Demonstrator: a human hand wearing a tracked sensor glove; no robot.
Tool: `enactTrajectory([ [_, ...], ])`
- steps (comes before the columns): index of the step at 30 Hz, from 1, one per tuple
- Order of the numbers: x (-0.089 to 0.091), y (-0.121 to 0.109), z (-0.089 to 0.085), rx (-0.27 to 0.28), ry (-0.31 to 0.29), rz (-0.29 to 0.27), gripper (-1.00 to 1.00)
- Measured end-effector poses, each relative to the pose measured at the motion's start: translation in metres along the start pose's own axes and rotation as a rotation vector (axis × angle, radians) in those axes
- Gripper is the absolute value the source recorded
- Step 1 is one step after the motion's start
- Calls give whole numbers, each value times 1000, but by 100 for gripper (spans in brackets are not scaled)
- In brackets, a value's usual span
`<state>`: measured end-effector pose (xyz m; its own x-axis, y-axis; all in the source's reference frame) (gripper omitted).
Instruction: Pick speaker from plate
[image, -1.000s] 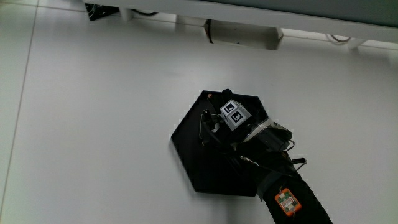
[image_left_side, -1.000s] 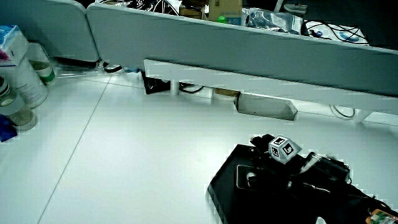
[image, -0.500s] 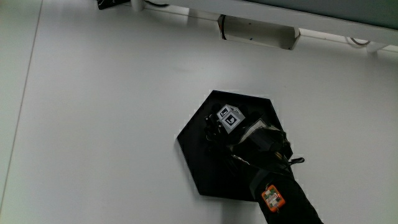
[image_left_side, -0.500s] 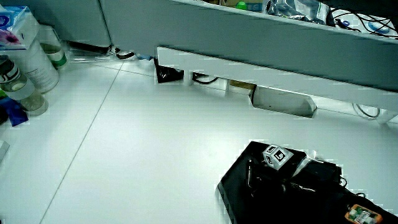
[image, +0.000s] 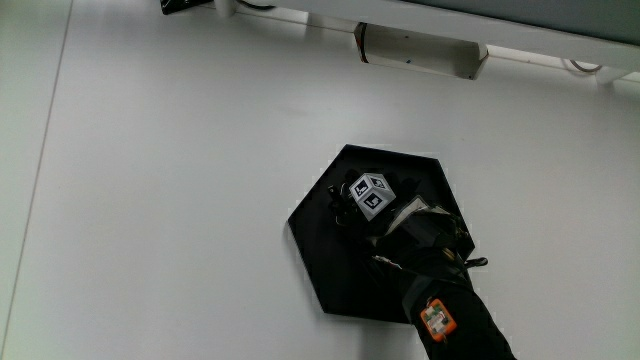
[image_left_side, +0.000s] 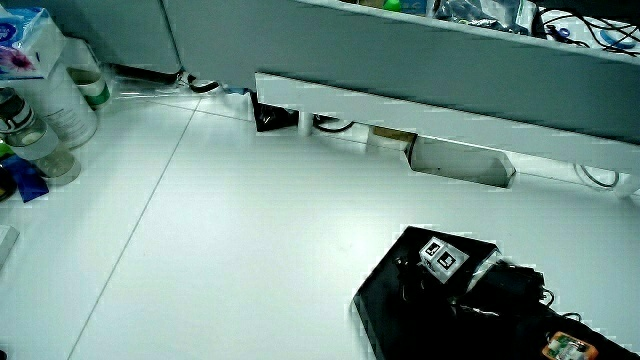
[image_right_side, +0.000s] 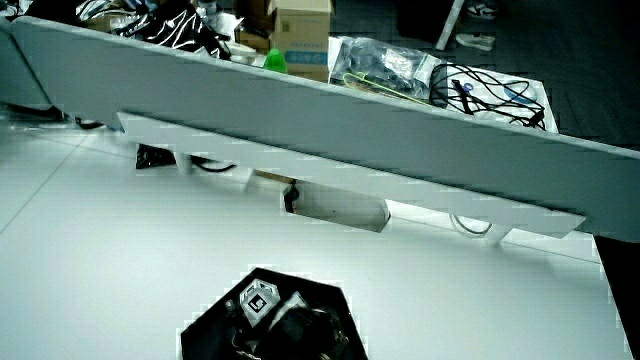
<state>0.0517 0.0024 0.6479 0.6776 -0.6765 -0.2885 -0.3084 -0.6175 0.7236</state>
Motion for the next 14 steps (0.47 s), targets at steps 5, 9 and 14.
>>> enactTrajectory([
  [5, 13, -16, 14, 80, -34, -8, 100],
  [9, 28, -31, 23, 137, -15, -19, 100],
  [14, 44, -41, 18, 154, 10, -44, 100],
])
